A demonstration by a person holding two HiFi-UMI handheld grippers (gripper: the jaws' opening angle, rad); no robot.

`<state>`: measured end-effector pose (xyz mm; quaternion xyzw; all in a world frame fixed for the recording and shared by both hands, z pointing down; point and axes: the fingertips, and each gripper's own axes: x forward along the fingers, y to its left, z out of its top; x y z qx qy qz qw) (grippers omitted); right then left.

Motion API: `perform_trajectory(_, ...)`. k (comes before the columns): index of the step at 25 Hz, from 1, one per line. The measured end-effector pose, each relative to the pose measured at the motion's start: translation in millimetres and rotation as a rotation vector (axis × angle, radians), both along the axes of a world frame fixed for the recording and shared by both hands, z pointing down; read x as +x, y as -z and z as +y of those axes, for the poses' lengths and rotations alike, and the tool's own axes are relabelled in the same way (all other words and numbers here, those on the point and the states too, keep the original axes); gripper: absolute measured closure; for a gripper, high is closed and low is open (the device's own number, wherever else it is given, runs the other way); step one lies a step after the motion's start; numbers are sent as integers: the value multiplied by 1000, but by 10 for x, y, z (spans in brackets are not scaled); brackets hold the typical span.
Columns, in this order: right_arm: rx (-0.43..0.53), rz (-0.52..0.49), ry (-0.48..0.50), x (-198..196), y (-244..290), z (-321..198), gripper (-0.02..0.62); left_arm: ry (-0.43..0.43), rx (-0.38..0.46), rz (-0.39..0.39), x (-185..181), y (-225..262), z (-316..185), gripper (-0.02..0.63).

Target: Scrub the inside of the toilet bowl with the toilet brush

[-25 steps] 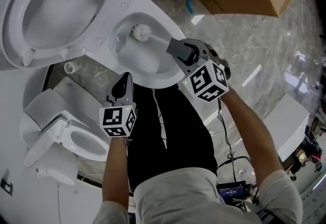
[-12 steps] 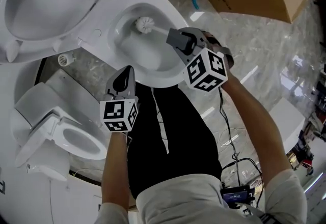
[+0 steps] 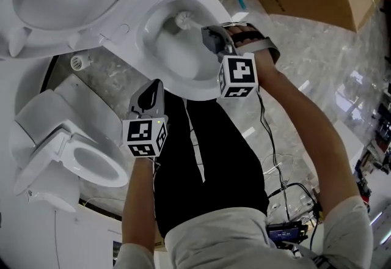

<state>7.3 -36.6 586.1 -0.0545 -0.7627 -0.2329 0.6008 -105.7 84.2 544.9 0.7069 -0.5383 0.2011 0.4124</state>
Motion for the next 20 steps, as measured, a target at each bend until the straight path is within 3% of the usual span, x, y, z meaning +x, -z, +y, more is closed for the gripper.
perform_trajectory(5,47,52,146,-3,-47,17,448,-20,1,-8,-3,-74,20,597)
perform_trajectory(11,159,150,413,114,-62,-6,449,-45,0,-12,52,-92,25,597)
perform_trajectory(20,157,230,514,309,-68,219,449,-89,1,-5,112,-114,43,597)
